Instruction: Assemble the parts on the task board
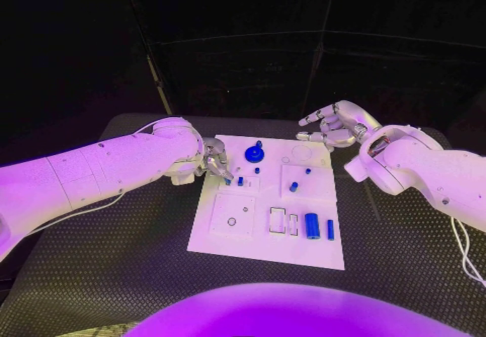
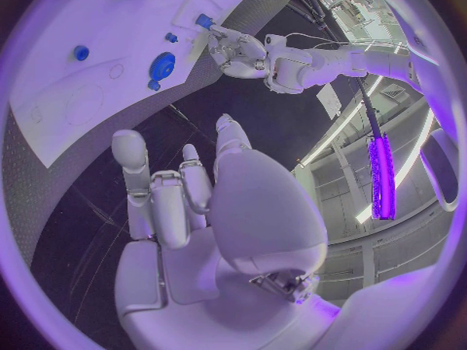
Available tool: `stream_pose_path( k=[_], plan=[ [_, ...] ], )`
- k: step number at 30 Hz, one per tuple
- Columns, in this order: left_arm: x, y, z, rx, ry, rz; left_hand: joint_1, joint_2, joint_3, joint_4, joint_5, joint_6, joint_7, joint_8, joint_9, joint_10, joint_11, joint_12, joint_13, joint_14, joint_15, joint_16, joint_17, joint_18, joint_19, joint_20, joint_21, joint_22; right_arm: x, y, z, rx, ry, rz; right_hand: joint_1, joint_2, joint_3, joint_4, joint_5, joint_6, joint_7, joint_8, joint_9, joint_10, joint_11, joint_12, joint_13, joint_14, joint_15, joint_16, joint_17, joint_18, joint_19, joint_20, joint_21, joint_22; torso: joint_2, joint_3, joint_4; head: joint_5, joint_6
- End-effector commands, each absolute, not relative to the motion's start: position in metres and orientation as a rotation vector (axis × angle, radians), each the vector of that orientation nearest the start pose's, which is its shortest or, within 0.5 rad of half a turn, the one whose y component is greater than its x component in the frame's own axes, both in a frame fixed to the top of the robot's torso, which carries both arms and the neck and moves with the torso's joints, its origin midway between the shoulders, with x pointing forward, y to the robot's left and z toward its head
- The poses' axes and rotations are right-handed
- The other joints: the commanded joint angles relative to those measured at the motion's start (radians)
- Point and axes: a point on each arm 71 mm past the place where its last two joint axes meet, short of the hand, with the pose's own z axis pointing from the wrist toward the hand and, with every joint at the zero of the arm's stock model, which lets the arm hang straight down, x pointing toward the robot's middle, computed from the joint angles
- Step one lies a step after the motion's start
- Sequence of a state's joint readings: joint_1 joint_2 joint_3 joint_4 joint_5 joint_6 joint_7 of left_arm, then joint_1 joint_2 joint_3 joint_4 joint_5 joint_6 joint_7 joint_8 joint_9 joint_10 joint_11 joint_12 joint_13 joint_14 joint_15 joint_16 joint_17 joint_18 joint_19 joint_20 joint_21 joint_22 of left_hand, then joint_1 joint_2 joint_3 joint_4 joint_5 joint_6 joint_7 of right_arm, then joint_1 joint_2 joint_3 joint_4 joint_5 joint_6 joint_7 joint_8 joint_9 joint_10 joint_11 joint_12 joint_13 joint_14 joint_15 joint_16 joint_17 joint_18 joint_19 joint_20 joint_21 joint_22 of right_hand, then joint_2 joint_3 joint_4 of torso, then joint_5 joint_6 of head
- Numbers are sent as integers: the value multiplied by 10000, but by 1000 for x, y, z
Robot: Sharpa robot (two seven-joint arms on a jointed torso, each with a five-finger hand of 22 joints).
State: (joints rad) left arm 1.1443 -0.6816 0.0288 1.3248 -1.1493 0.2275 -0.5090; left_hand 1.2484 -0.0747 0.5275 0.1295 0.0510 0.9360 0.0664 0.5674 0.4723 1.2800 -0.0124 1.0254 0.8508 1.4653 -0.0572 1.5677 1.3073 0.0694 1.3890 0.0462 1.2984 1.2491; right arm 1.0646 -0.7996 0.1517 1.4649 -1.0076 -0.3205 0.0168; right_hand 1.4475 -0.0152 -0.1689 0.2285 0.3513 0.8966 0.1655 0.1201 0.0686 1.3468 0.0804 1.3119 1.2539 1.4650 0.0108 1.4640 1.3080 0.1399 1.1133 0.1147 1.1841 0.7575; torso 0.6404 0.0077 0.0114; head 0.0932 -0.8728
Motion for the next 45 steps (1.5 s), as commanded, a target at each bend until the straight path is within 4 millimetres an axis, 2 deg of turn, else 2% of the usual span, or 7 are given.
stream_pose_path(
  k=[1, 26, 34, 45],
  plan=[
    [501, 192, -250, -1042, 24005, -3470, 6, 68, 1359, -1304, 35, -38, -19, 59, -15, 41, 9, -3, -9, 1055, -91, 31, 2634, 118, 47, -8, -11, -10, 498, -199, -184, 3365, 16570, 10061, 42, 53, -5, -28, 56, 59, 7, 32, 13, -10, -13, 26, -8, 511, -71, -64, 120, 98, 5, -13, -54, -8, -8, 0, 10, 5, 2],
    [501, 192, -251, -940, 24111, -3362, -64, 3, 1533, -1397, 74, -33, -22, 142, 10, 67, 7, 14, 0, 1055, -91, 31, 2634, 116, 50, -9, -13, 2, 497, -200, -184, 3356, 16582, 10055, 53, 59, -8, -33, 66, 62, 6, 36, 12, -12, -15, 26, -12, 509, -72, -69, 110, 99, 5, -15, -58, -13, -6, -1, 4, 18, 2],
    [500, 188, -254, -569, 24542, -3257, -429, -148, 1616, -1387, 124, 79, -89, 285, 37, 207, -34, 142, 127, 1055, -110, 31, 2634, 114, 63, -19, -10, 32, 497, -200, -184, 3338, 16585, 10040, 53, 59, -8, -33, 66, 62, 6, 36, 12, -12, -15, 26, -12, 509, -72, -69, 110, 99, 5, -15, -58, -13, -3, 1, -9, 6, 2],
    [500, 185, -258, -273, 24914, -3108, -738, -149, 1564, -1299, 118, 254, -186, 391, 34, 306, -101, 199, 182, 1055, -152, 31, 2634, 121, 48, -50, -49, 17, 497, -201, -184, 3321, 16611, 10042, 53, 59, -8, -33, 66, 62, 6, 36, 12, -12, -15, 26, -12, 509, -72, -69, 110, 99, 5, -15, -58, -13, -4, 1, -5, -18, 2]
  ],
)
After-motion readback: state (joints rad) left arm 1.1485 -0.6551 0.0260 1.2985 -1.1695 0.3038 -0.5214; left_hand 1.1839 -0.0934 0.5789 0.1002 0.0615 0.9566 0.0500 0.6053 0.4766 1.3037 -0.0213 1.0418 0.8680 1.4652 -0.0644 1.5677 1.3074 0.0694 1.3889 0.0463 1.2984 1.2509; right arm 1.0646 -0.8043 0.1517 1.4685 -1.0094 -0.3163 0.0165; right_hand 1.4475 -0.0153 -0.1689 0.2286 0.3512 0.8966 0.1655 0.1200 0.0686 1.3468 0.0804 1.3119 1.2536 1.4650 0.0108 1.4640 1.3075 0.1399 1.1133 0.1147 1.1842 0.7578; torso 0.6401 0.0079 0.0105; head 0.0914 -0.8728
